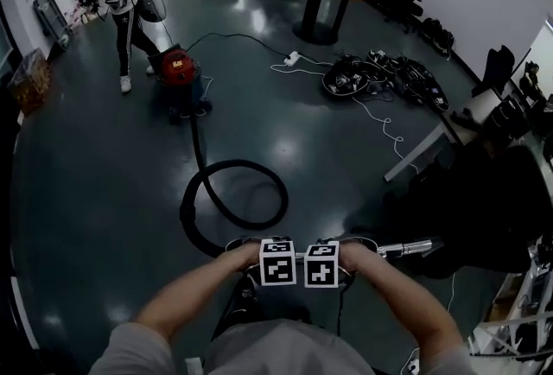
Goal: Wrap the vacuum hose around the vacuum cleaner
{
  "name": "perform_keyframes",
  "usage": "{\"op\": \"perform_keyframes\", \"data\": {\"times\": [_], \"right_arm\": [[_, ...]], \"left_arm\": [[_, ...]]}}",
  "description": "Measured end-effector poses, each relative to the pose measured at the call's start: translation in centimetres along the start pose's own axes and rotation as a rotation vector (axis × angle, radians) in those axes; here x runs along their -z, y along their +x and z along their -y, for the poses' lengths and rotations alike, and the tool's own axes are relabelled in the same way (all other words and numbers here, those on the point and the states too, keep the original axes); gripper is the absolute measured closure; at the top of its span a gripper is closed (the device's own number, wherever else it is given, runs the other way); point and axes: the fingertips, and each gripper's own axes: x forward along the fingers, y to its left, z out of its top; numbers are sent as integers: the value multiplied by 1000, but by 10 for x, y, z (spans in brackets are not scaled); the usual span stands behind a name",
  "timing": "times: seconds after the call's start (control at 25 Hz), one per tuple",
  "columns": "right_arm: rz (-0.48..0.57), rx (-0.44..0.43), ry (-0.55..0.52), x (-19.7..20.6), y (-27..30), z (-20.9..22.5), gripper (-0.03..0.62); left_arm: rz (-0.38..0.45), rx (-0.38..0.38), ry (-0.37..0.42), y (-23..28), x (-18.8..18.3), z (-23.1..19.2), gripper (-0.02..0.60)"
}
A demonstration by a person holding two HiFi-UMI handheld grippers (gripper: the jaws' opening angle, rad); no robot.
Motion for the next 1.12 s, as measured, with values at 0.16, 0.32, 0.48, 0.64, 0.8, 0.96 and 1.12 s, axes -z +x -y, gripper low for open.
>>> {"op": "perform_keyframes", "data": {"times": [0.16,0.32,0.48,0.64,0.8,0.96,1.12], "right_arm": [[36,54,-12,-18,-14,22,514],[67,161,-4,-26,-43,57,423],[31,330,-96,-40,-73,91,375],[10,500,-254,-50,-96,113,373],[110,528,-212,-61,-120,128,373],[199,569,-129,-64,-138,147,373],[320,608,-49,-68,-163,165,373]], "left_arm": [[14,14,-15,-11,19,-14,463],[27,8,-52,-22,40,-34,466],[86,-4,-103,-42,45,-55,468],[135,-25,-196,-56,49,-70,468],[138,-66,-271,-64,69,-90,468],[175,-111,-347,-66,76,-109,468],[209,-169,-444,-82,75,-130,469]]}}
